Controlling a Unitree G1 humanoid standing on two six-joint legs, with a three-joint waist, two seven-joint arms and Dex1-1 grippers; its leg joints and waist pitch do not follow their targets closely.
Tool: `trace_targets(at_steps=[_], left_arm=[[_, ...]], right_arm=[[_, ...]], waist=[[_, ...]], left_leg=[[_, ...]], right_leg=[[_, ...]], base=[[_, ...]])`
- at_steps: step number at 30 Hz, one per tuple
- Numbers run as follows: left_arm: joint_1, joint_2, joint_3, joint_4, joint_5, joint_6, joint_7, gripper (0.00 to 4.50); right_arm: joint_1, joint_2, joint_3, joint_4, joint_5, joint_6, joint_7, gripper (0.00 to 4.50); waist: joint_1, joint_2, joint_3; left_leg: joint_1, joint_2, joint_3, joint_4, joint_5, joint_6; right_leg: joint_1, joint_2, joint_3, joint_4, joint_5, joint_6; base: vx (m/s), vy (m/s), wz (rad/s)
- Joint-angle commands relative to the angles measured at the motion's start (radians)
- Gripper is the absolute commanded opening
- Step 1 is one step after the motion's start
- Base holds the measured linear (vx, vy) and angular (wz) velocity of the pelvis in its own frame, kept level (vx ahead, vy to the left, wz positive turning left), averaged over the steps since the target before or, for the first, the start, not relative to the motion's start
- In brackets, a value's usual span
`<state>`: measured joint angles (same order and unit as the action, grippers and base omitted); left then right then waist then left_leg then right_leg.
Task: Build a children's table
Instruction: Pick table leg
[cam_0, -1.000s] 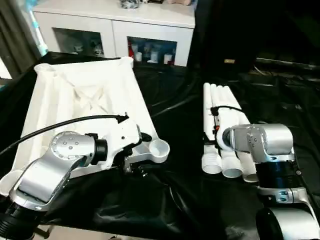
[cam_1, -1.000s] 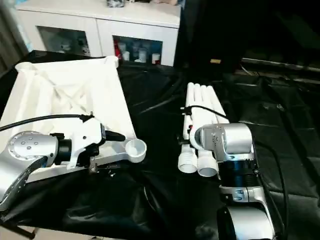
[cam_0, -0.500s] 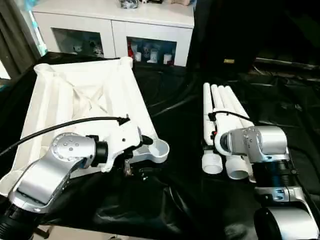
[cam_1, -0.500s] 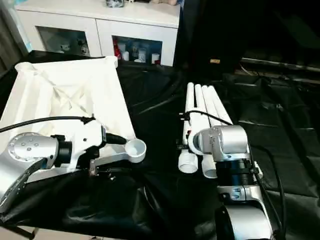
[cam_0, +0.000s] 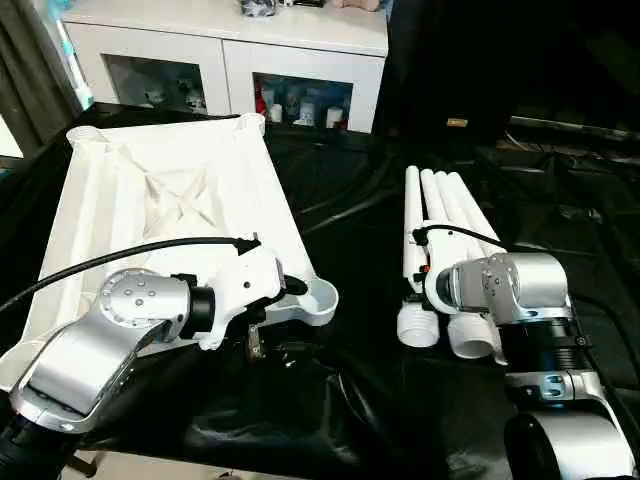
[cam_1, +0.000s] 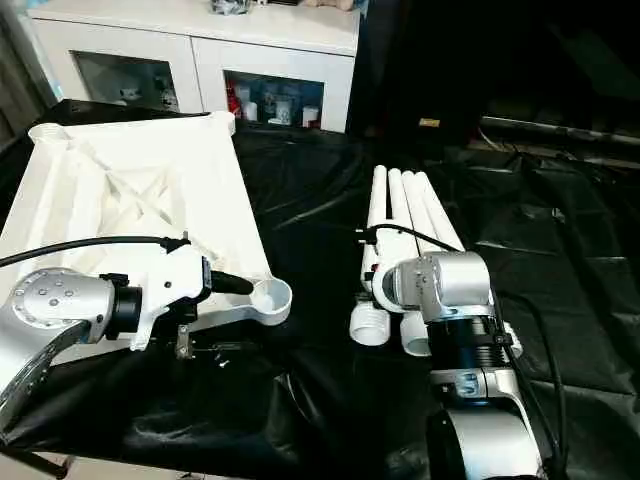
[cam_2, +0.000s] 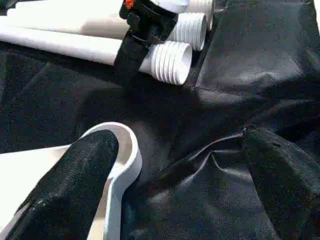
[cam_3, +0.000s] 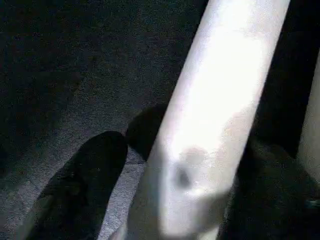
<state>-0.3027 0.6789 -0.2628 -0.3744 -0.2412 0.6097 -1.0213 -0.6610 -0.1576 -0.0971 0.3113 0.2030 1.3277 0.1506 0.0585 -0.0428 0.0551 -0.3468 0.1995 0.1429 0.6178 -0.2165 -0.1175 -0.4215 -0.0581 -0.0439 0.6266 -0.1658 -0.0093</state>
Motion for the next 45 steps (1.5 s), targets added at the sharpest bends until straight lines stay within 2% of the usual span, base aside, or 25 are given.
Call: trace_targets(at_steps=[1,7,13,18,23,25,26,27,29,30,31,32,33,34,35,36,37,38,39,40,41,42,43,44,45], left_arm=[[-0.001,0.009,-0.01,-0.02,-0.001,0.002,-0.005,4.5],[-0.004,0.008,-0.017,-0.022,-0.002,0.004,0.0,4.5],[-0.006,0.007,-0.02,-0.013,0.008,-0.003,0.007,4.5],[-0.006,0.006,-0.017,-0.007,0.013,-0.016,0.012,4.5],[-0.015,0.007,0.006,0.023,0.036,-0.068,0.038,4.5],[-0.021,0.006,0.017,0.033,0.043,-0.077,0.051,4.5],[-0.024,0.004,0.024,0.039,0.046,-0.082,0.059,4.5],[-0.04,-0.03,0.055,0.061,0.043,-0.116,0.095,4.5],[-0.04,-0.03,0.055,0.061,0.043,-0.116,0.095,4.5],[-0.078,-0.091,0.095,0.093,0.014,-0.112,0.145,4.5],[-0.095,-0.115,0.109,0.105,0.0,-0.094,0.165,4.5],[-0.107,-0.131,0.118,0.114,-0.002,-0.089,0.184,4.5],[-0.129,-0.162,0.133,0.134,0.0,-0.085,0.227,4.5],[-0.16,-0.211,0.156,0.17,0.004,-0.113,0.292,4.5],[-0.181,-0.246,0.175,0.196,0.004,-0.126,0.339,4.5],[-0.225,-0.293,0.204,0.242,-0.012,-0.127,0.392,4.5],[-0.242,-0.315,0.22,0.258,-0.028,-0.12,0.411,4.5],[-0.268,-0.345,0.243,0.281,-0.05,-0.106,0.44,4.5],[-0.295,-0.376,0.268,0.301,-0.072,-0.082,0.47,4.5],[-0.377,-0.44,0.349,0.354,-0.219,0.101,0.48,4.5],[-0.39,-0.45,0.364,0.363,-0.248,0.127,0.48,4.5],[-0.424,-0.484,0.406,0.388,-0.317,0.188,0.494,4.5],[-0.43,-0.492,0.414,0.393,-0.326,0.198,0.498,4.5],[-0.448,-0.519,0.438,0.405,-0.357,0.229,0.514,4.5],[-0.459,-0.538,0.452,0.411,-0.377,0.245,0.528,4.5]], right_arm=[[-0.014,0.0,-0.024,0.011,0.006,0.004,-0.005,3.3],[-0.013,-0.001,-0.041,0.022,0.006,-0.001,-0.012,2.88],[-0.013,0.003,-0.06,0.038,0.003,-0.011,-0.022,2.28],[-0.013,0.01,-0.081,0.048,0.006,-0.022,-0.028,2.0],[-0.006,0.03,-0.139,0.024,0.03,-0.037,-0.035,1.93],[-0.002,0.041,-0.168,-0.001,0.049,-0.054,-0.032,1.92],[0.0,0.046,-0.181,-0.017,0.059,-0.062,-0.028,1.92],[0.008,0.059,-0.214,-0.064,0.094,-0.09,-0.006,1.91],[0.008,0.059,-0.214,-0.064,0.094,-0.09,-0.006,1.91],[0.044,0.06,-0.218,-0.151,0.15,-0.196,0.083,1.91],[0.059,0.059,-0.217,-0.182,0.17,-0.235,0.12,1.91],[0.066,0.058,-0.219,-0.198,0.181,-0.252,0.139,1.91],[0.079,0.057,-0.225,-0.224,0.203,-0.275,0.171,1.91],[0.092,0.054,-0.237,-0.253,0.232,-0.282,0.21,1.91],[0.1,0.05,-0.246,-0.271,0.251,-0.28,0.236,1.91],[0.105,0.044,-0.277,-0.298,0.303,-0.26,0.285,1.91],[0.106,0.041,-0.289,-0.31,0.324,-0.251,0.302,1.91],[0.108,0.038,-0.308,-0.326,0.355,-0.236,0.326,1.91],[0.108,0.036,-0.328,-0.341,0.387,-0.219,0.346,1.91],[0.116,0.024,-0.357,-0.385,0.444,-0.193,0.388,1.91],[0.118,0.021,-0.358,-0.392,0.451,-0.188,0.394,1.91],[0.131,0.008,-0.35,-0.419,0.471,-0.182,0.416,1.91],[0.136,0.005,-0.346,-0.424,0.477,-0.186,0.422,1.91],[0.151,-0.006,-0.333,-0.443,0.499,-0.194,0.441,1.91],[0.161,-0.011,-0.327,-0.454,0.516,-0.198,0.453,1.91]], waist=[[-0.001,0.005,-0.057],[-0.001,0.004,-0.057],[-0.001,0.004,-0.057],[-0.001,0.003,-0.057],[-0.001,0.003,-0.057],[0.0,0.012,-0.058],[-0.001,0.009,-0.06],[0.0,0.013,-0.06],[0.003,0.011,-0.062],[0.003,0.018,-0.06],[0.007,0.017,-0.061],[0.01,0.017,-0.064],[0.013,0.016,-0.065],[0.012,0.012,-0.064],[0.013,0.01,-0.062],[0.013,0.009,-0.061],[0.019,0.004,-0.064],[0.021,0.006,-0.064],[0.025,-0.004,-0.065],[0.027,-0.01,-0.067],[0.032,-0.009,-0.068],[0.036,-0.008,-0.066],[0.04,-0.009,-0.066],[0.038,-0.01,-0.065],[0.041,-0.011,-0.064]], left_leg=[[-0.007,0.006,0.015,-0.089,-0.137,-0.072],[-0.007,0.006,0.016,-0.088,-0.134,-0.072],[-0.007,0.006,0.015,-0.089,-0.139,-0.074],[-0.006,0.006,0.015,-0.089,-0.147,-0.074],[-0.007,0.006,0.015,-0.09,-0.147,-0.072],[-0.005,0.005,0.015,-0.089,-0.156,-0.075],[-0.006,0.005,0.014,-0.089,-0.15,-0.075],[-0.006,0.006,0.014,-0.089,-0.139,-0.075],[-0.004,0.007,0.015,-0.087,-0.132,-0.071],[-0.008,0.007,0.015,-0.088,-0.129,-0.07],[-0.003,0.008,0.018,-0.085,-0.137,-0.065],[0.002,0.009,0.02,-0.082,-0.138,-0.061],[0.0,0.01,0.021,-0.084,-0.129,-0.049],[-0.008,0.01,0.016,-0.086,-0.123,-0.044],[-0.011,0.008,0.018,-0.087,-0.129,-0.042],[-0.008,0.009,0.019,-0.085,-0.14,-0.038],[-0.007,0.009,0.02,-0.082,-0.131,-0.03],[-0.007,0.01,0.018,-0.082,-0.124,-0.029],[-0.009,0.006,0.022,-0.081,-0.117,-0.021],[-0.01,0.008,0.021,-0.078,-0.096,-0.021],[-0.01,0.002,0.024,-0.075,-0.081,-0.022],[-0.01,0.001,0.023,-0.074,-0.076,-0.019],[-0.013,0.004,0.021,-0.075,-0.068,-0.016],[-0.016,0.005,0.02,-0.076,-0.065,-0.016],[-0.014,0.005,0.022,-0.075,-0.069,-0.003]], right_leg=[[0.055,-0.054,0.041,-0.07,-0.305,-0.114],[0.055,-0.054,0.04,-0.07,-0.306,-0.112],[0.054,-0.054,0.04,-0.072,-0.316,-0.108],[0.053,-0.054,0.039,-0.073,-0.327,-0.105],[0.053,-0.053,0.04,-0.073,-0.324,-0.102],[0.051,-0.052,0.04,-0.074,-0.31,-0.105],[0.055,-0.052,0.039,-0.071,-0.3,-0.108],[0.055,-0.052,0.039,-0.068,-0.269,-0.118],[0.056,-0.053,0.039,-0.068,-0.25,-0.124],[0.057,-0.051,0.039,-0.066,-0.228,-0.132],[0.055,-0.053,0.04,-0.07,-0.223,-0.132],[0.052,-0.054,0.041,-0.068,-0.21,-0.138],[0.057,-0.051,0.04,-0.065,-0.176,-0.154],[0.064,-0.052,0.038,-0.062,-0.177,-0.161],[0.065,-0.051,0.038,-0.066,-0.199,-0.152],[0.064,-0.053,0.039,-0.073,-0.235,-0.146],[0.065,-0.055,0.039,-0.074,-0.246,-0.141],[0.063,-0.057,0.039,-0.073,-0.25,-0.139],[0.067,-0.054,0.039,-0.074,-0.253,-0.137],[0.067,-0.057,0.038,-0.07,-0.237,-0.146],[0.067,-0.055,0.038,-0.067,-0.232,-0.151],[0.063,-0.054,0.037,-0.071,-0.232,-0.157],[0.067,-0.057,0.035,-0.071,-0.228,-0.16],[0.068,-0.057,0.035,-0.069,-0.225,-0.159],[0.067,-0.058,0.035,-0.075,-0.239,-0.156]], base=[[0.0,0.0,0.0],[0.0,0.0,0.0],[0.0,0.0,0.0],[0.0,0.0,0.0],[0.0,0.0,0.0],[0.0,0.0,0.0],[0.0,0.0,0.0],[0.0,0.0,0.0],[0.0,0.0,0.0],[0.0,0.0,0.0],[0.0,0.0,0.0],[0.0,0.0,0.0],[0.0,0.0,0.0],[0.0,0.0,0.0],[0.0,0.0,0.0],[0.0,0.0,0.0],[0.0,0.0,0.0],[0.0,0.0,0.0],[0.0,0.0,0.0],[0.0,0.0,0.0],[0.0,0.0,0.0],[0.0,0.0,0.0],[0.0,0.0,0.0],[0.0,0.0,0.0],[0.0,0.0,0.0]])
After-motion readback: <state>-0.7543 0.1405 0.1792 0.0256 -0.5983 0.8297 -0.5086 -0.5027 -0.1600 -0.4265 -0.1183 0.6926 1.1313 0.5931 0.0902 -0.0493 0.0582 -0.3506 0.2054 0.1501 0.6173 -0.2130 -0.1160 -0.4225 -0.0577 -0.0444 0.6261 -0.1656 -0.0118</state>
